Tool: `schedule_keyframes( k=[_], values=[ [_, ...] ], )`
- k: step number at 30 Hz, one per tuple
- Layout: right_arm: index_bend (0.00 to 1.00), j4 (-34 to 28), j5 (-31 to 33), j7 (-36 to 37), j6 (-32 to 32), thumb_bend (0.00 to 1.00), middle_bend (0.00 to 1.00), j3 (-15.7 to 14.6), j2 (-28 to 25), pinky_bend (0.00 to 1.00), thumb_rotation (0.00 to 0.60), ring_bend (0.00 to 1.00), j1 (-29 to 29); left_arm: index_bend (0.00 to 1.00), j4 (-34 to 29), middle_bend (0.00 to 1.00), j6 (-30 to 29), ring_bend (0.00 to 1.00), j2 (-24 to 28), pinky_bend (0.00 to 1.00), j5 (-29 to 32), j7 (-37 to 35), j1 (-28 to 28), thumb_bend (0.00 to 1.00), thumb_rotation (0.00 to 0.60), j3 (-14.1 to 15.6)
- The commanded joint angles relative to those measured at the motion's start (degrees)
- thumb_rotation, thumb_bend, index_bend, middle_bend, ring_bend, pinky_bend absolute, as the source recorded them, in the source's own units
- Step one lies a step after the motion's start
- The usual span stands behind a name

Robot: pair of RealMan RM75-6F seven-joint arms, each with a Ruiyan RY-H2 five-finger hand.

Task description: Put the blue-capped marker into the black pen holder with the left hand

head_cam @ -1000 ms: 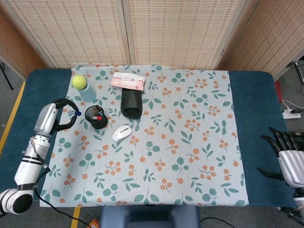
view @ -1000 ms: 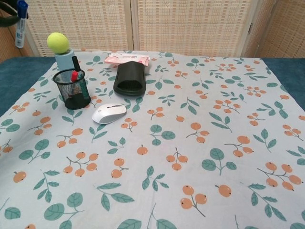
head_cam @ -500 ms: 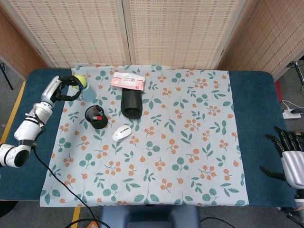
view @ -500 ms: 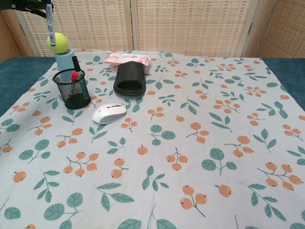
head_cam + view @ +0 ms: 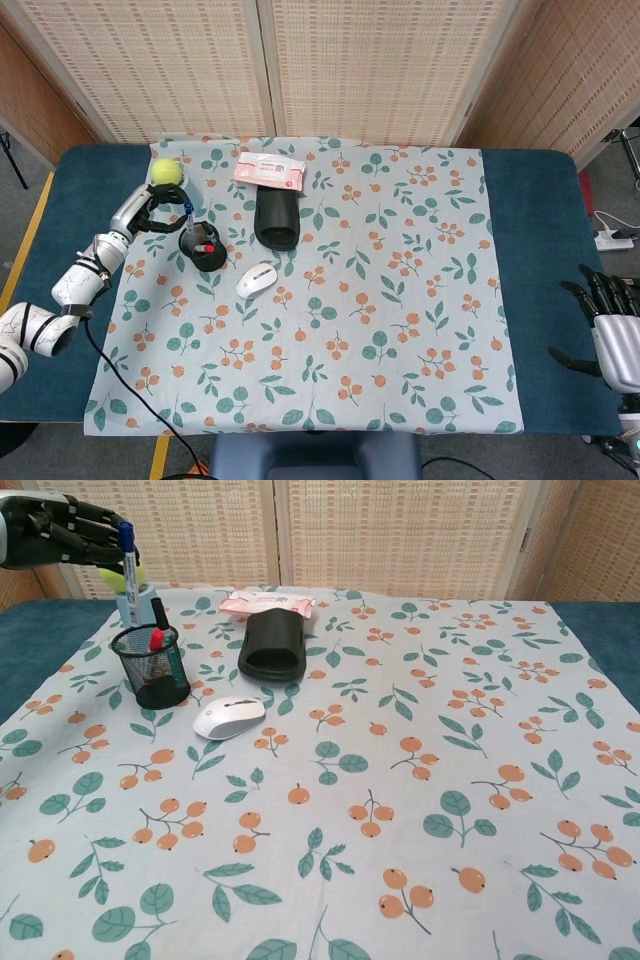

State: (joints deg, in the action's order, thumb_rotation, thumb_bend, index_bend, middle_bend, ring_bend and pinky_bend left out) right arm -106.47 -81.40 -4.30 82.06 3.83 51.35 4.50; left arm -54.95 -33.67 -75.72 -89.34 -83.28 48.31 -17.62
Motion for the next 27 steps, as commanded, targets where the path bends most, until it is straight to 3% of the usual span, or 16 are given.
schedule_keyframes(
  k=[1, 12, 16, 19, 22, 24, 27],
  values=[
    [0.19, 0.1, 0.3, -0.2, -0.2, 0.00, 0.00, 0.1, 0.1, 0.00, 0.600, 0.04, 0.1, 0.58, 0.5, 0.63, -1.2, 0.28, -0.4, 0.22, -0.3, -1.6, 0.6, 0.38, 0.600, 1.8],
    [0.19, 0.0, 0.0, 0.2, -0.5, 0.00, 0.00, 0.0, 0.0, 0.00, 0.600, 0.04, 0.2, 0.57, 4.0, 0.62, -1.1, 0.27, -3.2, 0.22, 1.6, -2.7, 2.1, 0.38, 0.600, 6.2],
    [0.19, 0.0, 0.1, 0.2, -0.9, 0.00, 0.00, 0.0, 0.0, 0.00, 0.600, 0.04, 0.3, 0.52, 4.9, 0.59, -1.6, 0.25, -3.4, 0.22, 1.7, -2.4, 2.8, 0.38, 0.600, 7.1],
    [0.19, -0.1, 0.1, 0.1, -0.9, 0.00, 0.00, 0.0, 0.0, 0.00, 0.600, 0.04, 0.3, 0.43, 4.8, 0.50, -1.9, 0.21, -3.2, 0.21, 1.6, -2.4, 3.1, 0.38, 0.600, 7.6],
    [0.19, -0.2, -0.1, 0.3, -0.6, 0.00, 0.00, 0.0, -0.1, 0.00, 0.600, 0.04, 0.2, 0.22, 4.1, 0.24, -2.8, 0.08, -2.1, 0.17, 0.5, -2.7, 3.7, 0.39, 0.600, 8.8],
    [0.18, -0.2, -0.2, 0.5, -0.5, 0.00, 0.00, 0.0, -0.1, 0.00, 0.600, 0.04, 0.1, 0.13, 3.7, 0.11, -3.4, 0.02, -1.7, 0.13, 0.3, -3.0, 3.8, 0.39, 0.600, 9.3],
    [0.18, -0.1, -0.6, 0.8, -0.4, 0.00, 0.00, -0.1, -0.2, 0.00, 0.600, 0.04, 0.1, 0.07, 2.9, 0.03, -4.4, 0.00, -1.1, 0.10, 0.5, -3.6, 3.9, 0.39, 0.600, 9.8]
  ],
)
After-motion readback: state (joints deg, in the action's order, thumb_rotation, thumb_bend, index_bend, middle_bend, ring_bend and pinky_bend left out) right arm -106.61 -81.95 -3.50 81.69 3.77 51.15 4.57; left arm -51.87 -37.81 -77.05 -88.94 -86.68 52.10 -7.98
